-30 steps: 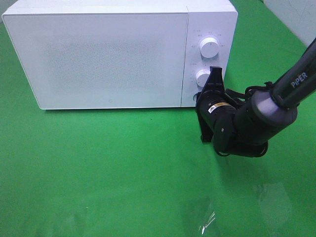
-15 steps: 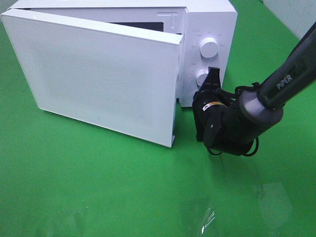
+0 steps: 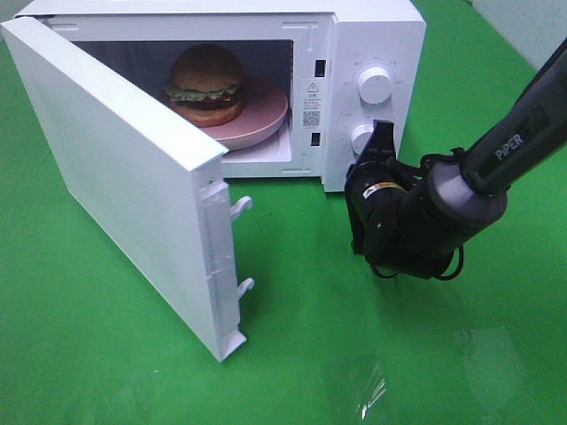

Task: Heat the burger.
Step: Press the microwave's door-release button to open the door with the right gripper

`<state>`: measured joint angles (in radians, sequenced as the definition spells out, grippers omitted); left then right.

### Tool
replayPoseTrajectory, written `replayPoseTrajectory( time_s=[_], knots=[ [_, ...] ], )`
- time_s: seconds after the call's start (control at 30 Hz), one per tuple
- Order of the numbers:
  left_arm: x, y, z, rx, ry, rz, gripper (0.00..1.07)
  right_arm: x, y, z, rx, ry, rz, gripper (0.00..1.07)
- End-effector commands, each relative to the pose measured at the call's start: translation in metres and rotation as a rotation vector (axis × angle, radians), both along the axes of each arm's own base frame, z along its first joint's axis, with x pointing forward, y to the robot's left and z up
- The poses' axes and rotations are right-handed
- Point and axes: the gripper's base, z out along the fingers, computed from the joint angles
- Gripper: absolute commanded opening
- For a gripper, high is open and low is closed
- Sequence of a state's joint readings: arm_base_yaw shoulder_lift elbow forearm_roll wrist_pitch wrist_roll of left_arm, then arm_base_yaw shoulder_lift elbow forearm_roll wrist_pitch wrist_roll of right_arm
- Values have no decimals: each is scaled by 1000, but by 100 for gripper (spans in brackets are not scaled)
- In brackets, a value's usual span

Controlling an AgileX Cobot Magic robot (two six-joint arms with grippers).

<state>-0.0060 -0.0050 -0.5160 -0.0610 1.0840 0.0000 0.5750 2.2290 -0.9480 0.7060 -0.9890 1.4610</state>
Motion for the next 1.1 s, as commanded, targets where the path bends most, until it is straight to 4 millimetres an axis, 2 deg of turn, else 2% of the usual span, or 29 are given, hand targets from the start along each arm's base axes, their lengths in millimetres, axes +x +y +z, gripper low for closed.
replayPoseTrajectory(
  time_s=[0.03,0.27,0.67,1.1],
  knots=[
    [0,0,1,-2,-19,2,101,32,-3,46,5,-337,-15,0],
    [0,0,1,-2,-19,2,101,30,-2,45,-2,-333,2,0],
    [0,0,1,-2,-19,2,101,6,-10,28,18,-143,52,0],
    [0,0,1,-2,-19,2,101,-17,-8,22,11,-52,112,0]
  ],
)
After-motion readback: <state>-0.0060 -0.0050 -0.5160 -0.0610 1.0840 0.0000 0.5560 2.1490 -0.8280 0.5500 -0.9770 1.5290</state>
